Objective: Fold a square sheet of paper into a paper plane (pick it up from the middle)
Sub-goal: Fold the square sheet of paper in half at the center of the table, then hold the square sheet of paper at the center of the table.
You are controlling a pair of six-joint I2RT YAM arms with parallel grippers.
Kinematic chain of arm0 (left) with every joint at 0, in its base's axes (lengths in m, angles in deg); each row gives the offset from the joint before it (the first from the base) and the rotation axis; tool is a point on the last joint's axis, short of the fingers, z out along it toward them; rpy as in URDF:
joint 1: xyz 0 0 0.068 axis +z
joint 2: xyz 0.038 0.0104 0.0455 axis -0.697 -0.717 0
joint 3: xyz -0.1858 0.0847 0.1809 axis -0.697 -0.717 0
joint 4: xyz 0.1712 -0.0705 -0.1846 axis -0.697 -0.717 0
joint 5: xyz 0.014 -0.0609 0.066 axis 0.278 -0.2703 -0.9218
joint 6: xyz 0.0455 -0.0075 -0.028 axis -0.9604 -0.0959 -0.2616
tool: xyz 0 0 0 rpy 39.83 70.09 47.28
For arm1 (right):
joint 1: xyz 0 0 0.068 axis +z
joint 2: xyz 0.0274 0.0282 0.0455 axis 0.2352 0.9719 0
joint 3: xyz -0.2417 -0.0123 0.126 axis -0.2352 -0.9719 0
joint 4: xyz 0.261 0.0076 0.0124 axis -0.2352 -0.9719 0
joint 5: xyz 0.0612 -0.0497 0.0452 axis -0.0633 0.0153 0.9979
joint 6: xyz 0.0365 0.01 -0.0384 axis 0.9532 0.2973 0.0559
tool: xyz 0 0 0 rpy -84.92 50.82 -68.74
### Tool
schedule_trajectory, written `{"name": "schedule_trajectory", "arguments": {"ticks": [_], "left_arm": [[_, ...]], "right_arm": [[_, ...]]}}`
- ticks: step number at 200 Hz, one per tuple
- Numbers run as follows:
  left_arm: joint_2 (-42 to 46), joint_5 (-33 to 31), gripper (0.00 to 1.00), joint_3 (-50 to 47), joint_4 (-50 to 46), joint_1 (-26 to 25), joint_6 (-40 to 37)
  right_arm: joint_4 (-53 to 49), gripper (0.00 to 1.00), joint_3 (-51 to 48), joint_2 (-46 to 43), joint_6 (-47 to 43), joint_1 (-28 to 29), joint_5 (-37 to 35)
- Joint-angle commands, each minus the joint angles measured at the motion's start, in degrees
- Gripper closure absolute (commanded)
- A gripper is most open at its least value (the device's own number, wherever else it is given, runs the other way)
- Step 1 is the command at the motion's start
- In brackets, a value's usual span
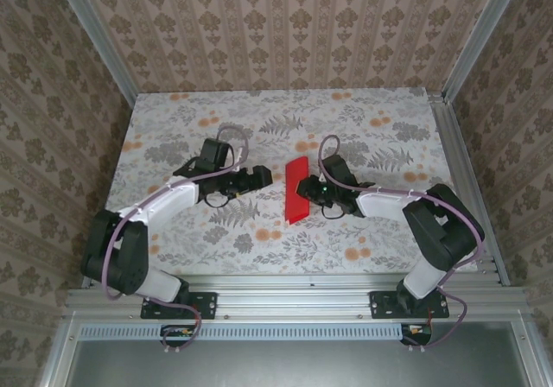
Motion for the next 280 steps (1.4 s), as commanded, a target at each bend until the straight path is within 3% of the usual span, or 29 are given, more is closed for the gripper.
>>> {"name": "schedule_trajectory", "arguments": {"ticks": [1, 58, 98, 186, 280], "left_arm": [[-2.11, 0.80, 0.07, 2.89, 3.00, -2.19, 2.01], [-7.61, -0.60, 0.17, 4.90, 4.24, -6.02, 3.51], [-10.51, -2.16, 0.38, 4.44, 6.42, -8.21, 5.13], [-15.82, -6.35, 0.72, 5.70, 5.99, -12.13, 4.78], [-20.99, -7.92, 0.83, 7.68, 4.67, -14.61, 2.94]], "right_arm": [[1.66, 0.72, -1.35, 1.29, -1.20, -0.70, 2.29], [5.25, 0.71, -3.99, 3.70, -1.33, -1.80, 4.79], [6.41, 0.71, -4.54, 4.30, -1.34, -2.38, 5.77], [8.79, 0.69, -5.86, 4.54, -1.15, -3.21, 7.45], [8.41, 0.67, -6.06, 4.20, -1.45, -3.21, 7.88]]}}
